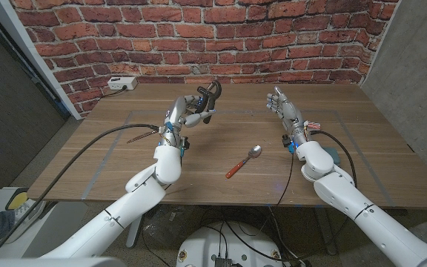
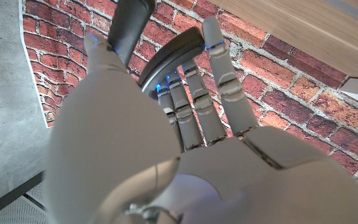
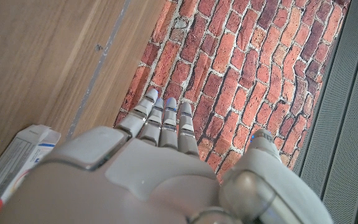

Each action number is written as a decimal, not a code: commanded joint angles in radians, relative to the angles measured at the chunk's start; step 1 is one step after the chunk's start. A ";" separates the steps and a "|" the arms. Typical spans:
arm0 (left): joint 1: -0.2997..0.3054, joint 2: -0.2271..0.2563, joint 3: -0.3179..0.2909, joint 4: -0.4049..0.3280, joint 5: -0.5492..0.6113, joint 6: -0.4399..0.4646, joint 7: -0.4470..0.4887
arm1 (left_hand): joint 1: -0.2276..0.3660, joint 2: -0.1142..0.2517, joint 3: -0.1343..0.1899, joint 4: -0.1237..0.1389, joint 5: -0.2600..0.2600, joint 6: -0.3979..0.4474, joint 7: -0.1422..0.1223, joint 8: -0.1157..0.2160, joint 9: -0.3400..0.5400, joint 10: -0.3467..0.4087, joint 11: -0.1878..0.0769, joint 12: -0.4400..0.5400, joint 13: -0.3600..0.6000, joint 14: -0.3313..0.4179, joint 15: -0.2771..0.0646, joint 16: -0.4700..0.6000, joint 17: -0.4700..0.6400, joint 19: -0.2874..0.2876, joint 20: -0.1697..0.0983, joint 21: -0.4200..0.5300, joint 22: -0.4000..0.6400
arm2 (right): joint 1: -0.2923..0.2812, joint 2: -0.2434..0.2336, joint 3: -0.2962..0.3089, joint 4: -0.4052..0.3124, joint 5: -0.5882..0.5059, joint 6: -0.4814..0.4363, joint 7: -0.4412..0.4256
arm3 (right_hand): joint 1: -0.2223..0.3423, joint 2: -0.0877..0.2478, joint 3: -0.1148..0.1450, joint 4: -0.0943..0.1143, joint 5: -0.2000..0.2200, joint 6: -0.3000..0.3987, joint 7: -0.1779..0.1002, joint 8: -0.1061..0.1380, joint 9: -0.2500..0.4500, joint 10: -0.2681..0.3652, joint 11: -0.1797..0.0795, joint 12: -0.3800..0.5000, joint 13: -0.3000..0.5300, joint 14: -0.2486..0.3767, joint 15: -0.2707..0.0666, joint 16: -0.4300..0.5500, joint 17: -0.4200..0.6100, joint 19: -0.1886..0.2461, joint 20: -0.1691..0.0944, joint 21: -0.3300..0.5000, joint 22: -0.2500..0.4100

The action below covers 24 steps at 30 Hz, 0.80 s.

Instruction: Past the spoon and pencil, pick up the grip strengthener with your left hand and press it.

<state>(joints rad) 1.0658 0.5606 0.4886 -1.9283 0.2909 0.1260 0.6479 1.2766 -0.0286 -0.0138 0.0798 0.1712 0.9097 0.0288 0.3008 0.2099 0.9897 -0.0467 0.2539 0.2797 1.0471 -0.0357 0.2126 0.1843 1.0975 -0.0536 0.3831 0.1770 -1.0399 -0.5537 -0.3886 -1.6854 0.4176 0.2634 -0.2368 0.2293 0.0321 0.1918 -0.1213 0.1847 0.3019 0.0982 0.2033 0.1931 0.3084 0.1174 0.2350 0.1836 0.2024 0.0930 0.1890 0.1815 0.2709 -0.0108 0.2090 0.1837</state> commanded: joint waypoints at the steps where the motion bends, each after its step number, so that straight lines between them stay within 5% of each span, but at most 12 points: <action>1: 0.004 -0.014 -0.005 0.001 -0.008 -0.010 0.021 | 0.147 0.140 0.403 -0.232 0.004 0.084 0.050 0.005 0.002 0.026 -0.019 0.005 0.007 0.151 -0.170 0.005 0.004 0.087 -0.072 0.009 0.002 | 0.011 0.002 -0.002 0.013 -0.006 0.008 0.004 | 0.005 0.007 -0.003 0.001 -0.002 0.008 -0.003 -0.001 0.003 0.008 0.002 -0.004 0.004 0.009 0.003 -0.001 0.003 0.007 0.001 -0.002 0.002; 16: 0.023 -0.020 -0.010 -0.016 -0.030 0.003 0.016 | 0.153 0.132 0.411 -0.234 0.004 0.090 0.055 0.000 0.002 0.031 -0.012 0.003 0.019 0.163 -0.167 0.003 0.004 0.119 -0.086 0.024 0.004 | -0.002 -0.004 0.004 0.008 0.002 0.010 0.007 | 0.005 0.007 -0.004 0.001 -0.002 0.008 -0.004 -0.002 0.003 0.011 0.004 -0.004 0.004 0.010 0.001 0.000 0.003 0.007 0.001 -0.003 0.002; 24: 0.027 0.008 -0.032 -0.002 -0.074 -0.071 -0.016 | 0.151 0.130 0.415 -0.231 0.003 0.083 0.050 -0.005 0.002 0.030 -0.016 0.000 0.024 0.167 -0.170 0.001 0.004 0.126 -0.089 0.027 0.003 | -0.016 -0.009 0.007 -0.004 0.000 0.012 0.003 | 0.006 0.007 -0.004 0.001 -0.002 0.008 -0.002 -0.002 0.003 0.011 0.004 -0.005 0.004 0.010 0.002 -0.001 0.003 0.007 0.001 -0.003 0.002</action>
<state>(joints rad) 1.0858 0.5429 0.4770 -1.9378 0.2588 0.1159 0.6648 1.2844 -0.0365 -0.0138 0.0798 0.1685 0.9208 0.0287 0.2996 0.2069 0.9960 -0.0487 0.2555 0.2997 1.0631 -0.0377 0.2123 0.1833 1.1259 -0.0503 0.4033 0.1776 -1.0408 -0.5567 -0.3856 -1.6763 0.4166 0.2724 -0.2312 0.2293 0.0321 0.1918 -0.1213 0.1847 0.3038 0.0963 0.2033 0.1931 0.3137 0.1228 0.2350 0.1834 0.2061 0.0965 0.1890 0.1816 0.2708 -0.0108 0.2090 0.1837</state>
